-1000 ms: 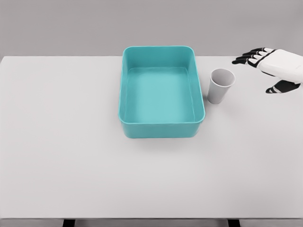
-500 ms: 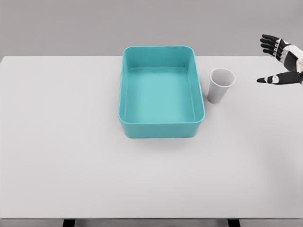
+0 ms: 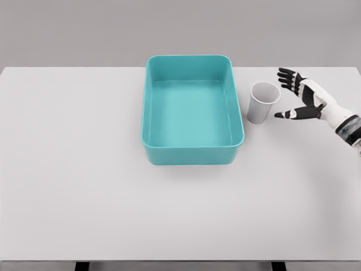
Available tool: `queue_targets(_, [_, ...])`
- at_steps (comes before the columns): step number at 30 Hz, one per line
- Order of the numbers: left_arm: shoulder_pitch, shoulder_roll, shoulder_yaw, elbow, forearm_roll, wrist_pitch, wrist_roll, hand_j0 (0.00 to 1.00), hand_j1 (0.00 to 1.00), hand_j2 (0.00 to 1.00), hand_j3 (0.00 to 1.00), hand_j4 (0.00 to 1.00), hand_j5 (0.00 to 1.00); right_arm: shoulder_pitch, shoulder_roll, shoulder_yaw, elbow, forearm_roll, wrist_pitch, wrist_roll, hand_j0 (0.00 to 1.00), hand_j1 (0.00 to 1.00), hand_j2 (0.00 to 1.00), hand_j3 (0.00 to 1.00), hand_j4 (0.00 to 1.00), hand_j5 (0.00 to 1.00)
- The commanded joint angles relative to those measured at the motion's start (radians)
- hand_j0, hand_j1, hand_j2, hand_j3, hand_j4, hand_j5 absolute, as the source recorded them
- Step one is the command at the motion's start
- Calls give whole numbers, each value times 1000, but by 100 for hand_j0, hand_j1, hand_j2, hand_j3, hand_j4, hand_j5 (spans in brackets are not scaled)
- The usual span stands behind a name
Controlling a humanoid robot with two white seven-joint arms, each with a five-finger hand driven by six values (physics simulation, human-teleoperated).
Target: Put the paper cup into the basket with your right arm
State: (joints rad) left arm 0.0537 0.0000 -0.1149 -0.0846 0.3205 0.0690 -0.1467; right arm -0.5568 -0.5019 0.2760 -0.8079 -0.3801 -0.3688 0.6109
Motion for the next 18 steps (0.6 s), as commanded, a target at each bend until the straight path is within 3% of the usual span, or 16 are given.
queue_targets(1, [0, 0, 0, 0, 0, 0, 1, 100, 100, 100, 100, 100, 100, 0, 8, 0, 4, 4, -1, 0, 100, 100, 100, 100, 100, 100])
queue_targets(18, [2, 0, 0, 0, 0, 0, -1, 100, 100, 100, 100, 100, 100, -29, 54, 25, 3, 27, 2, 0, 100, 100, 100, 100, 100, 100])
